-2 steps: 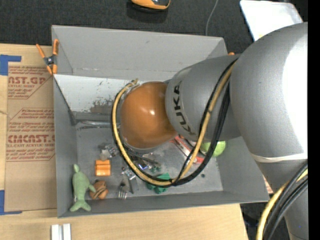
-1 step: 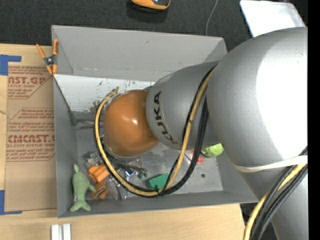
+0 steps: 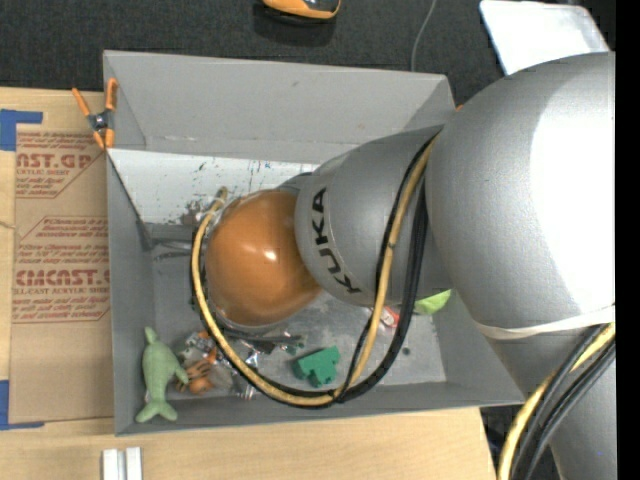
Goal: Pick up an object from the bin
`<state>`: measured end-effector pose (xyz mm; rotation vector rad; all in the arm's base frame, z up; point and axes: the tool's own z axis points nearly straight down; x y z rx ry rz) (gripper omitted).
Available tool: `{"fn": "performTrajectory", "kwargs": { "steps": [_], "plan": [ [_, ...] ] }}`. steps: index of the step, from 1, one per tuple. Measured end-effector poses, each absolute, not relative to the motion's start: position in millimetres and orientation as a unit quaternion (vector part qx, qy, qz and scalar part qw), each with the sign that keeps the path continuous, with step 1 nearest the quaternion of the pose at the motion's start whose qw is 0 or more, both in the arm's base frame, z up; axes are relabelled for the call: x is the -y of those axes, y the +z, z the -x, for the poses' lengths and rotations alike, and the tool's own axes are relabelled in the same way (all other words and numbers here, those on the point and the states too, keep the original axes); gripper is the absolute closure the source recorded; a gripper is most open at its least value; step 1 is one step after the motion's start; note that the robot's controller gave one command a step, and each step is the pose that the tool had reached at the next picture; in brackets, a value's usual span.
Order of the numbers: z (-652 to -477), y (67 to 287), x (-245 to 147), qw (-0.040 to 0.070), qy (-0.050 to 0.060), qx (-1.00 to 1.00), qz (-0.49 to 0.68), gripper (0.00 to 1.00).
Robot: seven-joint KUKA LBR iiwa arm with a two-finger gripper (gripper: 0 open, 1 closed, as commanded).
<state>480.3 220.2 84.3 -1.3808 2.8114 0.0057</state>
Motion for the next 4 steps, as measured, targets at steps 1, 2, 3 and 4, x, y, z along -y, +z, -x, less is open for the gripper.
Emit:
{"fn": "performTrajectory", "kwargs": {
  "steps": [1,2,3,4],
  "plan": [
    [-480.3,84.3,-220.2,0.005,0.002,-0.898,0.441,1.00],
    [-480.3,84.3,-220.2,0.005,0.002,-0.898,0.441,1.00],
    [-484.0,182.5,-234.9,0.006,0.003,-0.893,0.451,1.00],
    [-484.1,182.5,-234.7,0.006,0.003,-0.893,0.451,1.00]
  ]
}}
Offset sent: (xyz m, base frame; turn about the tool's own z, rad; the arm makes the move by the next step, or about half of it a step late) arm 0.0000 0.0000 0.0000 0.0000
